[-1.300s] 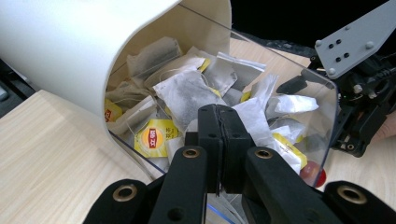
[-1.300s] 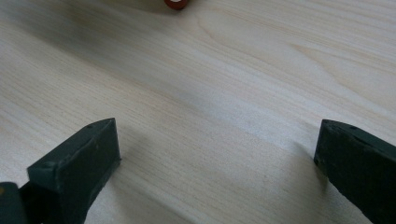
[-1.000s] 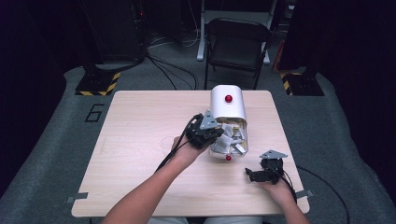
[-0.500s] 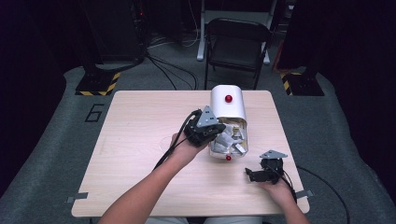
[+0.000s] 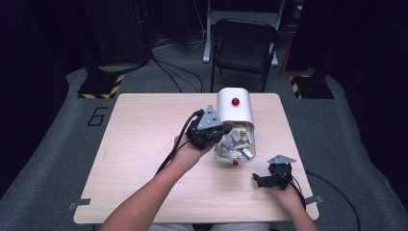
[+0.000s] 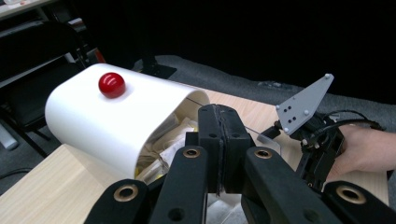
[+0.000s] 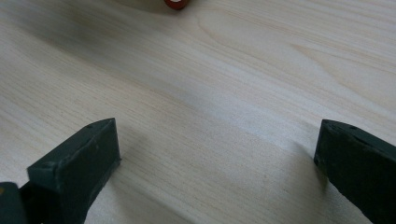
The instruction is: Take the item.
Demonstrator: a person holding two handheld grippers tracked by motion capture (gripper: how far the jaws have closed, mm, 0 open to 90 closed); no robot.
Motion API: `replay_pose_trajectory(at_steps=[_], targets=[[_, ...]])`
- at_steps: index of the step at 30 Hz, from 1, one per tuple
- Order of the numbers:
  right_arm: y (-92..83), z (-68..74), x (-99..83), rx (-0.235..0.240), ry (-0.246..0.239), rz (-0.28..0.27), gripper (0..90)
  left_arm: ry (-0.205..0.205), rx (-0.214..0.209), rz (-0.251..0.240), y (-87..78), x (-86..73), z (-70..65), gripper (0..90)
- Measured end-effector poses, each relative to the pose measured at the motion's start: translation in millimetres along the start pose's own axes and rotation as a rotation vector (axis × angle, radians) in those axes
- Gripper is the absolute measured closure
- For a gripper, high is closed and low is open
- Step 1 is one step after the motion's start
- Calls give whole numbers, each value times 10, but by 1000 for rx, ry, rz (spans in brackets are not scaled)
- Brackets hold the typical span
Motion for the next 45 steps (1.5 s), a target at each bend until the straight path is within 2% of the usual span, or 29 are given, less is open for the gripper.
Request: replay_pose_trajectory(at_steps=[3, 5, 6, 7, 20, 32, 35, 45], targets=[[1, 0, 0, 2, 0, -1, 0, -3, 4, -3, -19, 14, 3, 893], [1, 0, 0, 2, 0, -1, 0, 12, 6, -10, -57, 41, 12, 893], [2, 0, 1, 2, 1, -2, 0, 3, 0, -11, -69, 49, 7, 893], [1, 1, 0, 2, 2, -1, 0, 14, 8, -15, -82, 61, 12, 893], [1, 1, 0, 3, 2, -2, 0, 4, 22, -40, -244, 132, 61, 892], [1, 1, 0, 3, 1, -1, 0, -3, 49, -32, -404, 97, 185, 893], [2, 0, 0, 2, 1, -1, 0, -21, 59, -34, -433, 78, 211, 893], [1, 0, 0, 2, 0, -1, 0, -29, 87, -26, -540, 11, 307, 893]])
Point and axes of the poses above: each handheld gripper's, and its own axes: y roughly forward along the jaws, x roughly out of its top, z roughly to its left, the point moved 2 cm from there along y, roughly forward along the jaws
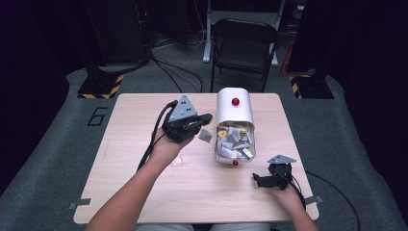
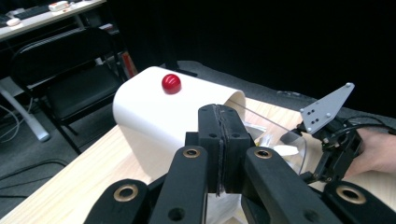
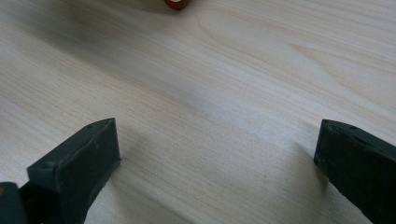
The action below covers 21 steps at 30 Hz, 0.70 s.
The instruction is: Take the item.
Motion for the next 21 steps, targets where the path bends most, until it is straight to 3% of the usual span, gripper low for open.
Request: replay_pose_trajectory(at_steps=[21], targets=[[0, 0, 0, 0, 0, 0, 0, -39, 64, 42, -198, -277, 254, 893]])
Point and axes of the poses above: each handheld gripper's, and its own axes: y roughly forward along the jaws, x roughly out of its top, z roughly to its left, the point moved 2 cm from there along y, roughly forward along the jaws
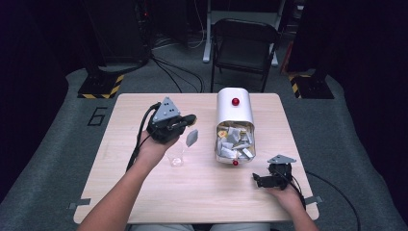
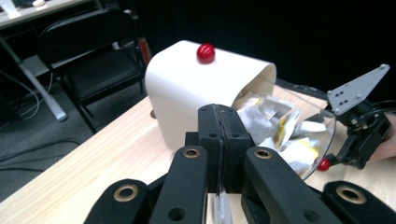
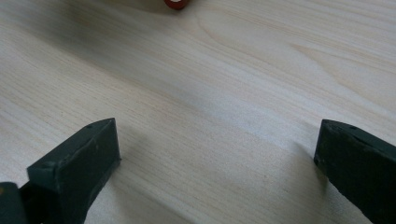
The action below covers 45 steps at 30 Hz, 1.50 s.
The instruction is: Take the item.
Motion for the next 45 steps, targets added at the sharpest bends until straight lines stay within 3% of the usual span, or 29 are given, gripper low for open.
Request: replay_pose_trajectory(at_steps=[24, 45], targets=[[1, 0, 0, -3, -1, -1, 0, -82, 74, 46, -127, -413, 321, 892], [1, -1, 0, -4, -1, -1, 0, -125, 72, 90, -61, -793, 356, 892]])
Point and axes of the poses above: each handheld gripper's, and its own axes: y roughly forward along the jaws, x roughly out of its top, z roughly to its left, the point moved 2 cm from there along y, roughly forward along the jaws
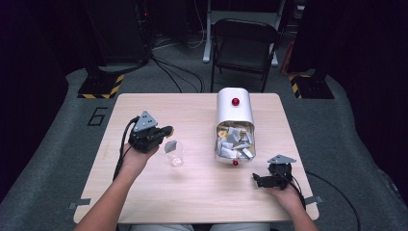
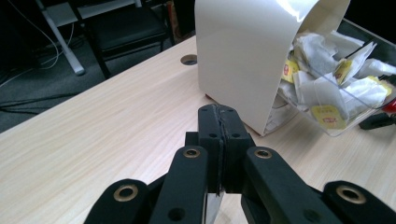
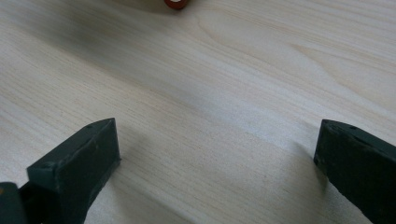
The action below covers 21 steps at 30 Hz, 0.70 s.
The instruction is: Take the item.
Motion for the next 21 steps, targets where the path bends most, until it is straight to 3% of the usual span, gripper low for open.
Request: replay_pose_trajectory(at_steps=[7, 21], targets=[[0, 2, 0, 1, 2, 1, 0, -4, -2, 7, 66, -72, -4, 892], [1, 1, 0, 3, 1, 0, 0, -6, -5, 6, 166, -49, -20, 892]])
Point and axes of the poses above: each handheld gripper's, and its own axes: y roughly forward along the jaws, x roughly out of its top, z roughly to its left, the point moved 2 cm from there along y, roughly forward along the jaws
